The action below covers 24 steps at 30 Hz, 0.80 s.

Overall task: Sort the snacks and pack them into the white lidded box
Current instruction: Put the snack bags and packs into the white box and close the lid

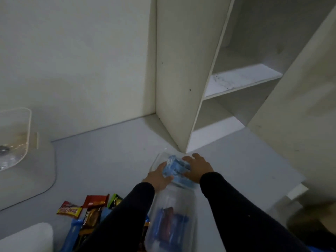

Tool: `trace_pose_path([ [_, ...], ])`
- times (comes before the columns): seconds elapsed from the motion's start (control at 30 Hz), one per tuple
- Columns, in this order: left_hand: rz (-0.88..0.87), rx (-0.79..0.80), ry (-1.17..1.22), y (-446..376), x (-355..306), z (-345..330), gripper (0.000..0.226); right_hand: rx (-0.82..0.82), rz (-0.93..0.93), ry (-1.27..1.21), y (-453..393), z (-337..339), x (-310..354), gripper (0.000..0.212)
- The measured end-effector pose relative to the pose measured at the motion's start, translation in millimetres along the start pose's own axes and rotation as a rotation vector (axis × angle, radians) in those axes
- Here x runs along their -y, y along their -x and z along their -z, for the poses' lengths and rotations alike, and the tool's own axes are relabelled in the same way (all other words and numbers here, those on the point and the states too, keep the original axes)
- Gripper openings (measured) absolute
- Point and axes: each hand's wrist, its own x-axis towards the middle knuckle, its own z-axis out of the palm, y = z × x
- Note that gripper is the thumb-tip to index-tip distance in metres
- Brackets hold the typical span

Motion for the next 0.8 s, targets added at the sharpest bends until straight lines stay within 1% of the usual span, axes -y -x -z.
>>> trace_pose_path([
  [0.17,-0.042,-0.077,0.056,-21,-4,-3,0.077,0.040,-0.021,0.022,-24,0,-6,0.071],
  [0.27,-0.060,-0.125,0.095,-27,-8,-1,0.077,0.018,-0.036,0.021,-29,4,-7,0.069],
  [0.37,-0.081,-0.187,0.149,-27,-17,7,0.075,-0.055,-0.024,-0.091,-27,8,-8,0.060],
  [0.43,-0.135,-0.249,0.141,-21,-26,15,0.069,-0.095,0.005,-0.195,-20,14,-7,0.057],
  [0.5,-0.193,-0.329,0.115,-11,-36,26,0.064,-0.116,0.032,-0.276,-11,23,-5,0.062],
  [0.63,-0.233,-0.444,0.047,19,-49,37,0.059,-0.177,0.088,-0.338,13,37,1,0.076],
  [0.7,-0.235,-0.451,0.013,34,-49,37,0.057,-0.185,0.112,-0.384,29,38,2,0.081],
  [0.8,-0.225,-0.375,-0.040,61,-38,27,0.055,-0.134,0.105,-0.459,61,26,1,0.088],
])
